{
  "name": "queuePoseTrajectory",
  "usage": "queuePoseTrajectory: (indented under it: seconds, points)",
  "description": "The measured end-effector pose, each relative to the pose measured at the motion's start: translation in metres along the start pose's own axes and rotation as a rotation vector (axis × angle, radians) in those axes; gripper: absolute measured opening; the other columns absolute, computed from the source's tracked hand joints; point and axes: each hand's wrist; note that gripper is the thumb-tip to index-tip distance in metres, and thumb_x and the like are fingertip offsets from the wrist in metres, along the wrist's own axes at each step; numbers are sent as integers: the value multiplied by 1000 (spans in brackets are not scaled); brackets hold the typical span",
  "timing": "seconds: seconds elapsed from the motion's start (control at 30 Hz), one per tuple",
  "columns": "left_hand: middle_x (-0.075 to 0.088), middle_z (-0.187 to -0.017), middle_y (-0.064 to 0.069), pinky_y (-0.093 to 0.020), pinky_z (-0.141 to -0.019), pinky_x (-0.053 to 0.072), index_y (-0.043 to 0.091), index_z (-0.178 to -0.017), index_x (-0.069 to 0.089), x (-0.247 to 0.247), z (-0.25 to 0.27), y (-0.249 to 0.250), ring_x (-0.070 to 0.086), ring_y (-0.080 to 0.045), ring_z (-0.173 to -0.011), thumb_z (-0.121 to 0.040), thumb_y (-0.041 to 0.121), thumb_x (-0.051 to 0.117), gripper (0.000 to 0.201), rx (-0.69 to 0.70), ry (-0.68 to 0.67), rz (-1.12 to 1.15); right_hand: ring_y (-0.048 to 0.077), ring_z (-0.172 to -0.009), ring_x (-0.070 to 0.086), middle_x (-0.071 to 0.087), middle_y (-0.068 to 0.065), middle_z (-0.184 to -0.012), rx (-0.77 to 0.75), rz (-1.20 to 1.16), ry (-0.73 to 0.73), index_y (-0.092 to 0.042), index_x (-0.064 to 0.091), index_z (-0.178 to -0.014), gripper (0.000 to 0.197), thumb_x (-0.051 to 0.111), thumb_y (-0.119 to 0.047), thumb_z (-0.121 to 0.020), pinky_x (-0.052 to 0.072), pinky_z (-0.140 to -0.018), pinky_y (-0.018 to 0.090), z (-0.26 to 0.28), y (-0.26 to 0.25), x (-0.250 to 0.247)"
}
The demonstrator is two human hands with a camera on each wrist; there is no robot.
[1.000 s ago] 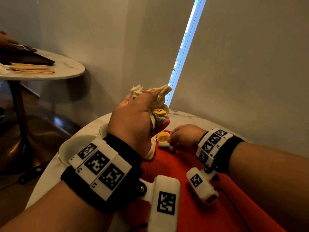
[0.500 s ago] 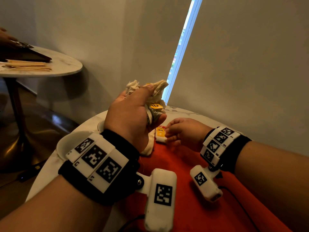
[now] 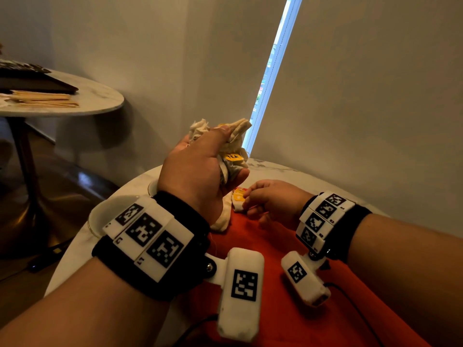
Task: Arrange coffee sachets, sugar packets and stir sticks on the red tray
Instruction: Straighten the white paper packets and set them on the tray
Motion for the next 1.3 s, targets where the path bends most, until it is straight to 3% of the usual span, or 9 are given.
queuePoseTrajectory:
  seconds: [0.1,0.2,0.3,0.47,0.53,0.67,0.8,1.2,1.3]
  points:
    - [70,-73,1,-27,-55,54,24,-81,79,3,1,0,65,-18,-64,-94,21,63,21,-15,7,-36,21,-72,63,68,12,-90,-93,-37,99,-11,65,-94,4,60,-11,-95,48,-56,30,6,-6,-6]
    - [67,-61,0,-22,-51,53,32,-60,77,7,3,2,58,-17,-55,-85,26,72,26,-60,30,-19,21,-69,59,65,9,-82,-190,-134,212,-11,64,-92,25,57,-33,-100,44,-57,32,18,-20,-13]
    - [71,-67,-4,-24,-51,54,22,-73,76,9,5,1,63,-18,-58,-78,30,78,10,-85,42,-31,19,-59,53,58,5,-69,-256,-296,195,-10,62,-86,43,52,-50,-99,40,-55,31,37,-39,-19]
    - [74,-90,-15,-26,-51,53,22,-103,73,9,9,-1,67,-22,-68,-83,28,74,21,-120,12,-84,15,-56,51,55,4,-67,-326,-345,60,-9,61,-84,53,55,-62,-84,40,-57,30,70,-60,-18]
    - [74,-96,-16,-26,-52,53,21,-113,69,9,9,-2,70,-23,-70,-88,25,70,25,-127,19,-92,15,-56,50,53,4,-68,-346,-334,-1,-9,61,-85,50,59,-58,-77,39,-57,30,77,-61,-15]
    - [73,-102,-15,-27,-53,54,21,-117,68,8,9,-4,70,-24,-74,-91,21,68,26,-142,-22,-127,16,-58,51,59,4,-66,-400,-276,24,-6,65,-92,17,65,-23,-93,39,-54,29,79,-57,-10]
    - [73,-101,-13,-27,-52,53,23,-115,68,8,8,-4,71,-23,-73,-91,22,68,24,-152,-24,-128,16,-59,53,63,5,-69,-404,-294,64,-9,66,-88,5,65,-7,-92,41,-55,29,77,-53,-13]
    - [73,-101,-15,-26,-50,52,17,-112,66,7,6,-8,69,-22,-71,-89,36,70,30,-191,-25,-178,15,-59,52,60,9,-73,-384,-390,5,-7,68,-96,14,56,1,-93,42,-54,27,78,-45,-12]
    - [72,-102,-17,-26,-51,52,15,-115,65,6,6,-8,68,-22,-70,-89,32,70,31,-194,-21,-202,16,-63,52,60,9,-78,-369,-387,-38,-7,66,-97,12,63,-14,-88,40,-55,27,80,-44,-11]
Point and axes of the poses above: each hand's wrist, its own z-axis away from the middle knuckle, its own x-axis out of the palm, y = z × x
